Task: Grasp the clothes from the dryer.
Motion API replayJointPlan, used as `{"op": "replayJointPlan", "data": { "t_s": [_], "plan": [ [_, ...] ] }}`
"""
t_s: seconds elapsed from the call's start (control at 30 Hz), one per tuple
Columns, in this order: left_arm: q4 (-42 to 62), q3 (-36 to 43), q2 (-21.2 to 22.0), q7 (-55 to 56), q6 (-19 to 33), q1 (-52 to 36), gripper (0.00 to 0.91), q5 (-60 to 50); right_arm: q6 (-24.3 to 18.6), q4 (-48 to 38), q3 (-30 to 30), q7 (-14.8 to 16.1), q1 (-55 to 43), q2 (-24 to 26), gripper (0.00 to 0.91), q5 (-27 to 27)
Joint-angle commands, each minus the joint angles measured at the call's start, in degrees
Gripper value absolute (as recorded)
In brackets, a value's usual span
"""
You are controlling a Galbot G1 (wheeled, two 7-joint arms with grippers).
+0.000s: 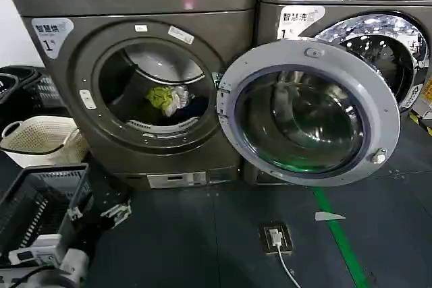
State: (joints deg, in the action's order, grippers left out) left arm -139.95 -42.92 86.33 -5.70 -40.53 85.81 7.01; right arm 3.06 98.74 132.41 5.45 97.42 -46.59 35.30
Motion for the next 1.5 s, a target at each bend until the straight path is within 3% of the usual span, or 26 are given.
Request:
{"op": "replayJointPlan", "data": {
  "t_s": [0.03,0.57,0.7,0.97,1.5],
  "plan": [
    [-0.2,0.1,-0.2,-0.2,0.4,0.0,0.907,0.3,-0.6,0.1,0.1,0.4,0.1,0.0,0.907,0.4],
    [0.7,-0.2,-1.4,-1.8,1.1,-1.9,0.907,-0.3,-1.0,0.7,0.3,1.1,0.7,-0.3,0.907,0.7],
    [1.3,0.5,-2.0,3.4,1.2,-2.4,0.907,7.5,-0.9,1.0,0.2,1.1,0.6,-0.4,0.907,0.7],
    [1.3,0.1,-3.3,3.6,-0.1,-3.6,0.907,11.6,-0.8,1.7,0.0,1.1,0.4,-1.3,0.907,0.7],
    [1.6,-1.5,-3.3,0.2,3.7,-3.2,0.907,5.7,-0.9,1.7,0.2,1.3,0.6,-1.3,0.907,0.8]
  ]
}}
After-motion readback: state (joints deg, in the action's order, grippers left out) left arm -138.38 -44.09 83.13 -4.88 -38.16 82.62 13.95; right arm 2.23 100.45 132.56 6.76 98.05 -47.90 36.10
